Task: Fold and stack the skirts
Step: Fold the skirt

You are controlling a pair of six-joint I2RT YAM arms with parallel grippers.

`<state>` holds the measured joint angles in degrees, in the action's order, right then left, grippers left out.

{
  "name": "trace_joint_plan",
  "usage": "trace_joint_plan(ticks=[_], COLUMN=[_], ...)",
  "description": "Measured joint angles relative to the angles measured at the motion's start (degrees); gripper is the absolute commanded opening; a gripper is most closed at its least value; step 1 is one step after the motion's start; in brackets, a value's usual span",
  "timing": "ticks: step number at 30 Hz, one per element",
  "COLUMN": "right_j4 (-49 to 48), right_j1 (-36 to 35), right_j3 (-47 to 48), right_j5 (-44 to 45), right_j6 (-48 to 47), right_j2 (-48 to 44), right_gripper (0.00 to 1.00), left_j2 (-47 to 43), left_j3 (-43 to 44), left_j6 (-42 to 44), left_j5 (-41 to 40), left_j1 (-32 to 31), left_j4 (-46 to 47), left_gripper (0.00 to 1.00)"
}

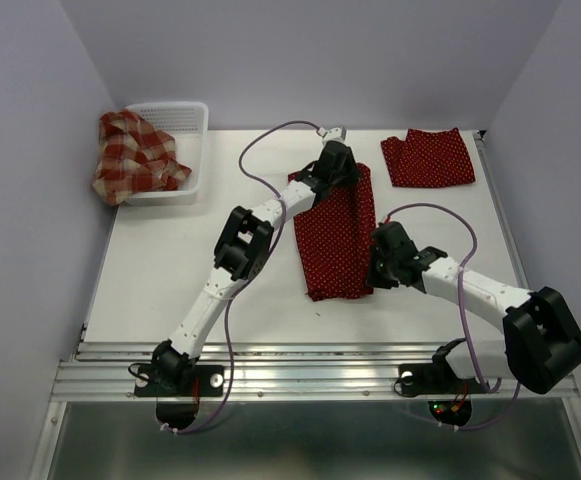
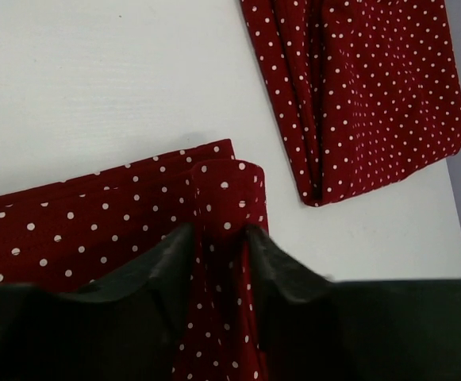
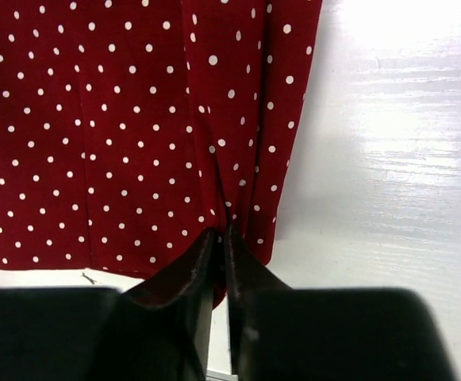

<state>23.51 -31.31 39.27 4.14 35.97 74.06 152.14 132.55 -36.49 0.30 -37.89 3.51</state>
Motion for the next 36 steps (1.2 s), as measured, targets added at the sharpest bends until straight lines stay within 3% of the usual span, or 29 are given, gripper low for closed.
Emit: trace_joint_plan(ticks=[1, 2, 3, 5, 8, 11, 12, 13, 19, 28, 33, 36], right_j4=[0.0, 0.02, 0.02, 0.09, 0.98, 2.95, 3.56, 4.2, 4.85, 2.89, 0.2, -1.2], right_j1=[0.11, 0.15, 0.17, 0.17, 0.17, 0.17, 0.17, 0.17, 0.17, 0.17, 0.2, 0.22], right_j3=[0.0, 0.0, 0.0, 0.0, 0.0, 0.33, 0.61, 1.27, 4.96, 8.87, 9.88, 9.86], right_j5=[0.11, 0.22, 0.33, 0.57, 1.27, 2.38, 2.8, 3.43, 6.08, 5.49, -2.38, -9.35], right_j6=[0.35, 0.57, 0.83, 1.46, 2.01, 2.23, 2.27, 2.14, 0.83, -4.46, -7.52, -8.9], right_j2=[0.04, 0.04, 0.04, 0.02, -1.01, -3.76, -4.72, -6.25, -10.32, -8.35, -2.1, 1.97], right_gripper=[0.25, 0.41, 0.49, 0.56, 0.75, 0.87, 0.97, 1.0, 1.0, 1.0, 1.0, 1.0], left_j2=[0.07, 0.07, 0.07, 0.07, 0.07, -0.04, -0.17, -0.39, -9.18, -27.54, -26.25, -20.7], left_j3=[0.0, 0.0, 0.02, 0.22, 0.24, 0.24, 0.22, 0.15, -6.1, -18.29, -18.88, -14.12], left_j6=[0.07, -0.22, -0.13, -0.37, -0.37, -0.17, 0.02, 0.24, 3.67, 12.26, 14.71, 15.3], left_j5=[0.22, 0.74, 1.03, 1.7, 2.97, 3.91, 4.07, 4.13, 1.81, -4.92, -2.05, 0.31], left_j1=[-0.04, -0.11, -0.22, -0.26, -0.26, -0.31, -0.31, -0.31, -0.31, 1.68, 5.07, 6.91], left_j4=[0.17, 0.42, 0.72, 1.36, 2.25, 2.34, 2.34, 2.23, 0.22, -1.55, -2.69, -6.01], left_gripper=[0.63, 0.69, 0.78, 0.96, 0.99, 0.99, 0.99, 0.99, 0.99, 0.99, 0.99, 0.99])
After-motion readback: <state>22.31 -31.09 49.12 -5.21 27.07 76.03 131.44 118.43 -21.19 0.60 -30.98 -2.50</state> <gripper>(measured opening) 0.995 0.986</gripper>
